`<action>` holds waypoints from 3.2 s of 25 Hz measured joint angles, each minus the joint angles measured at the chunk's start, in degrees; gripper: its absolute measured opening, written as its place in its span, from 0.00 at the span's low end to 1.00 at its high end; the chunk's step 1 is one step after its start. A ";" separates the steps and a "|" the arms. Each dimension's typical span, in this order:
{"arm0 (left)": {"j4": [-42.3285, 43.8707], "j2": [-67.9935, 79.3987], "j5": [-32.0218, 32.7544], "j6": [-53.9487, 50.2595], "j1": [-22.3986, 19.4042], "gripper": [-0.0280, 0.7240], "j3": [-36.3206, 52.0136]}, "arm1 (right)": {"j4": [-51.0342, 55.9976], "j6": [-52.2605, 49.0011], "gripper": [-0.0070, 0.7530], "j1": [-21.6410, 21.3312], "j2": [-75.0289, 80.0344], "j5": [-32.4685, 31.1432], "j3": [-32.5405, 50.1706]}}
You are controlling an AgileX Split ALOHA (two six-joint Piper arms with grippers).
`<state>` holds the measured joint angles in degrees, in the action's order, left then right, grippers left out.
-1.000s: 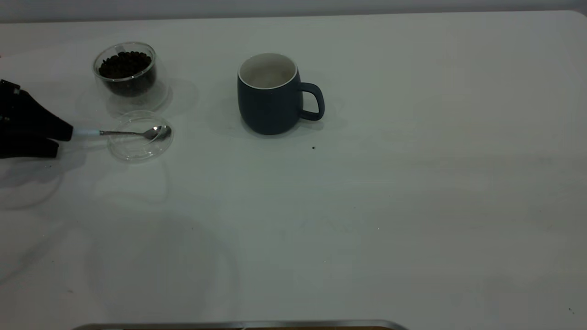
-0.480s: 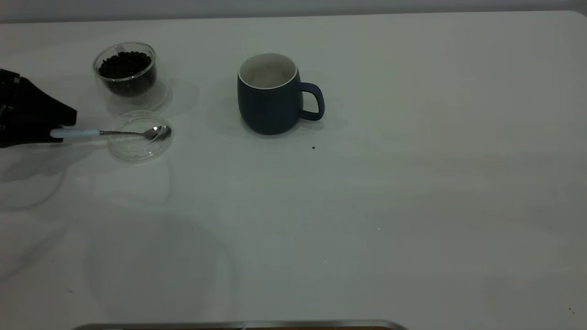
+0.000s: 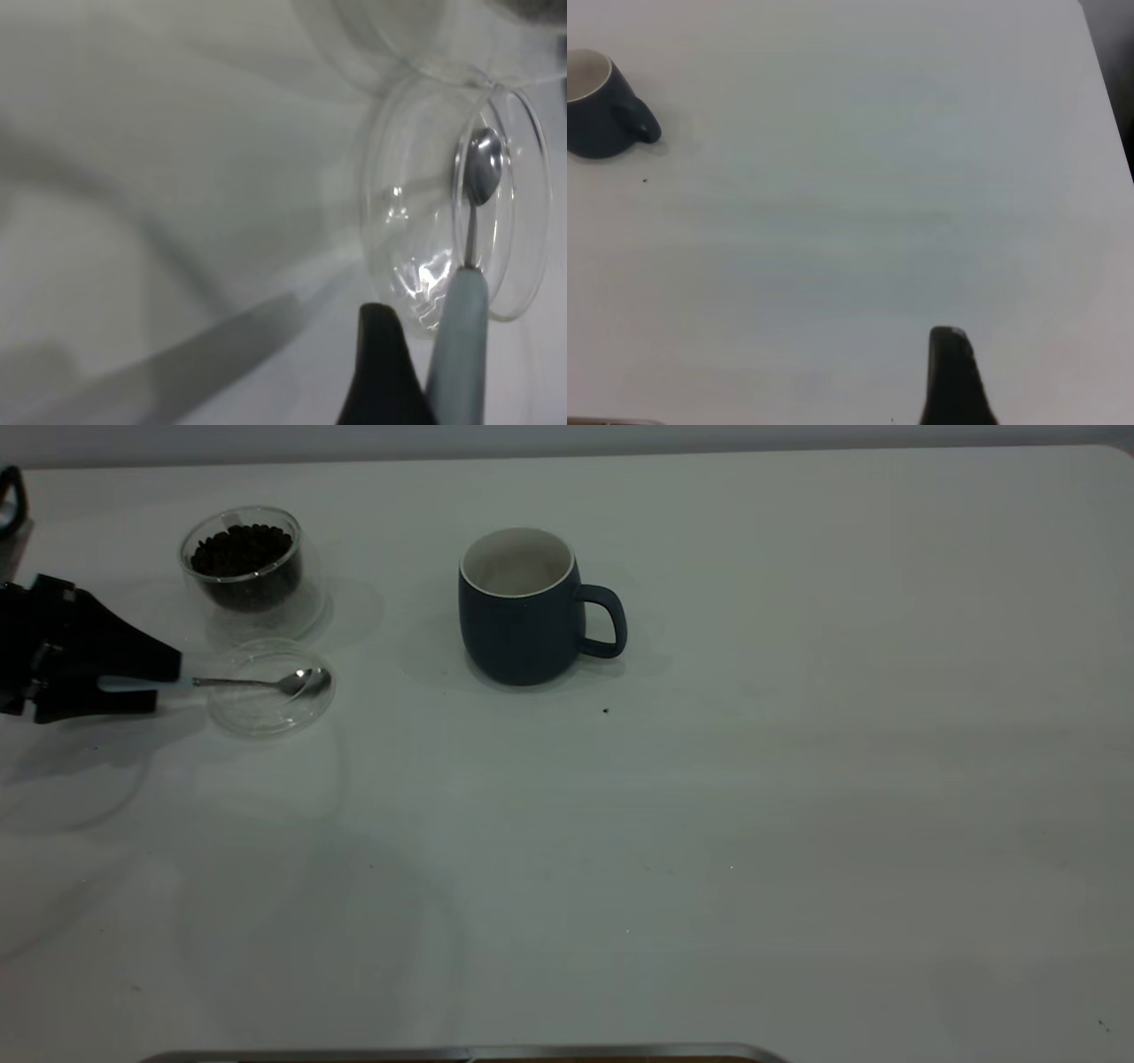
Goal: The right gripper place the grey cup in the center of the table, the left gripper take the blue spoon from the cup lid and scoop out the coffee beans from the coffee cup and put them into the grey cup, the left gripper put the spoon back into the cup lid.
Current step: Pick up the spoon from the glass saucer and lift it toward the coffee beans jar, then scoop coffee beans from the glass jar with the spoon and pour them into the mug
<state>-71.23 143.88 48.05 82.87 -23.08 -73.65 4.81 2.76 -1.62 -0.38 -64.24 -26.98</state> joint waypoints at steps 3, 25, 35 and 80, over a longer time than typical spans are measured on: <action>-0.16 0.06 -0.16 0.82 0.91 0.80 0.00 | 0.05 0.00 0.71 0.00 0.00 0.00 0.00; -1.01 0.17 -0.69 -1.71 0.80 0.54 0.00 | 0.05 0.00 0.71 0.00 0.00 0.00 0.00; -1.62 0.12 2.52 -4.34 0.80 0.22 0.00 | 0.05 0.00 0.71 0.00 0.00 0.00 0.00; 10.44 -3.77 9.40 -21.58 -1.30 0.20 -17.21 | 0.05 0.00 0.71 0.00 0.00 0.00 0.00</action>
<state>-60.79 140.11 57.45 61.29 -24.38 -90.86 4.86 2.76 -1.62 -0.38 -64.24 -26.98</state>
